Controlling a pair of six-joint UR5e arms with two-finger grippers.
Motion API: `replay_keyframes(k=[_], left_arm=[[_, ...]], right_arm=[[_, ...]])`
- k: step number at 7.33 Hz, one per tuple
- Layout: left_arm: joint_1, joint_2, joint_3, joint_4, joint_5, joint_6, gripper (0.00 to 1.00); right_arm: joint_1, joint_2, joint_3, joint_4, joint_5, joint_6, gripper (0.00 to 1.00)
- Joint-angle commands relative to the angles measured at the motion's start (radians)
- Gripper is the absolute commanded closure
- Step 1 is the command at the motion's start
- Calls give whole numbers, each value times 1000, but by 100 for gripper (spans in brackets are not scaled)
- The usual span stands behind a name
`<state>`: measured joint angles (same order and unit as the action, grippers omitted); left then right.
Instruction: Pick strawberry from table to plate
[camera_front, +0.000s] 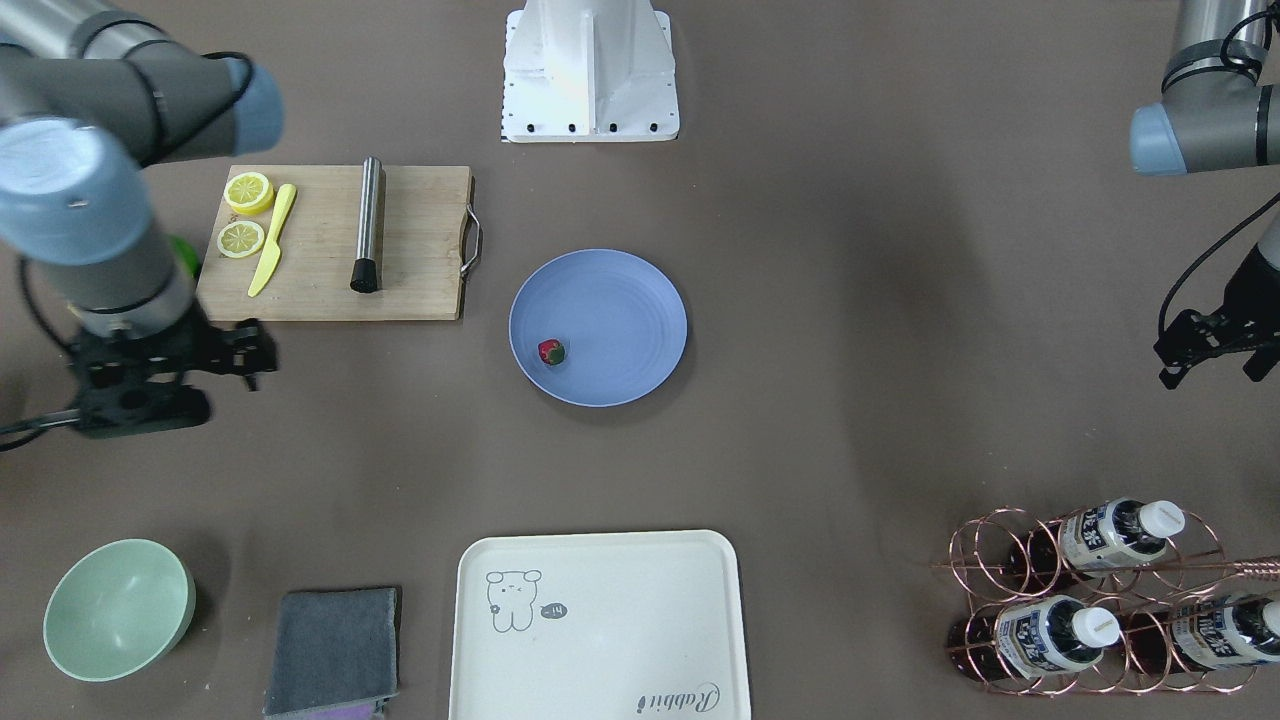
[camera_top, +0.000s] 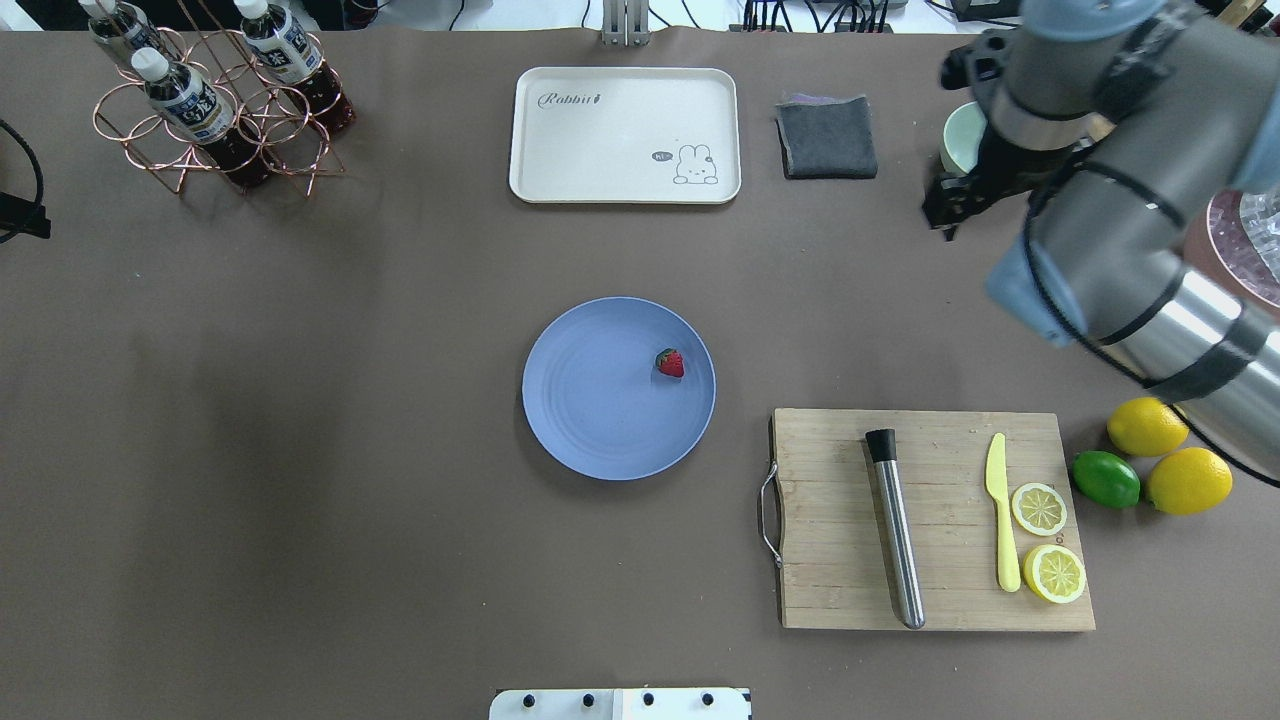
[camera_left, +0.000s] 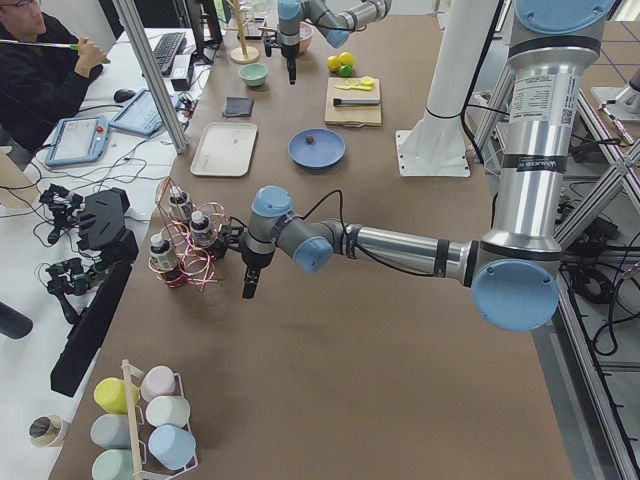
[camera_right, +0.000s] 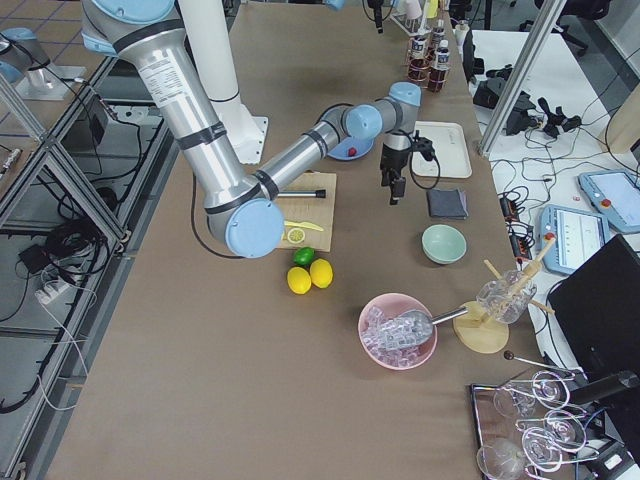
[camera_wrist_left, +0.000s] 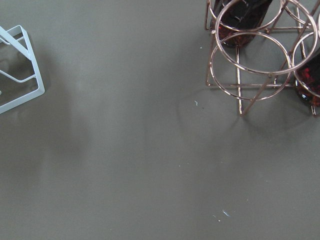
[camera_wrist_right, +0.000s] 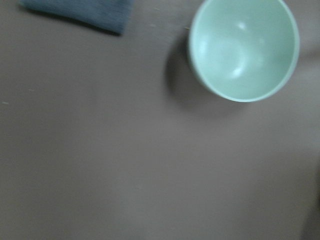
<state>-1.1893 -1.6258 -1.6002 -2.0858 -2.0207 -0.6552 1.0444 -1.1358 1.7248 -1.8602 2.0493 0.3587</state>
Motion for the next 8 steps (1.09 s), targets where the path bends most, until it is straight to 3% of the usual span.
replay_keyframes(k=[1,2,3,4,5,8], left_arm=[[-108,20,14,7,-134,2,2],[-198,17,17,66,-247,53,2],[-287,4,11,182,-275,224,2],[-333,-12,14,279,-268,405,2],[-346,-17,20,321,-263,463,2],[-348,-3,28,323,-248,463,2]], right_arm=[[231,-186,-2,7,108,-312,0],[297,-241,-2,36,136,-345,0],[331,-283,-4,56,141,-389,0],[348,-301,-4,58,141,-394,0],[355,-323,-5,58,143,-388,0],[428,-392,2,62,213,-415,0]])
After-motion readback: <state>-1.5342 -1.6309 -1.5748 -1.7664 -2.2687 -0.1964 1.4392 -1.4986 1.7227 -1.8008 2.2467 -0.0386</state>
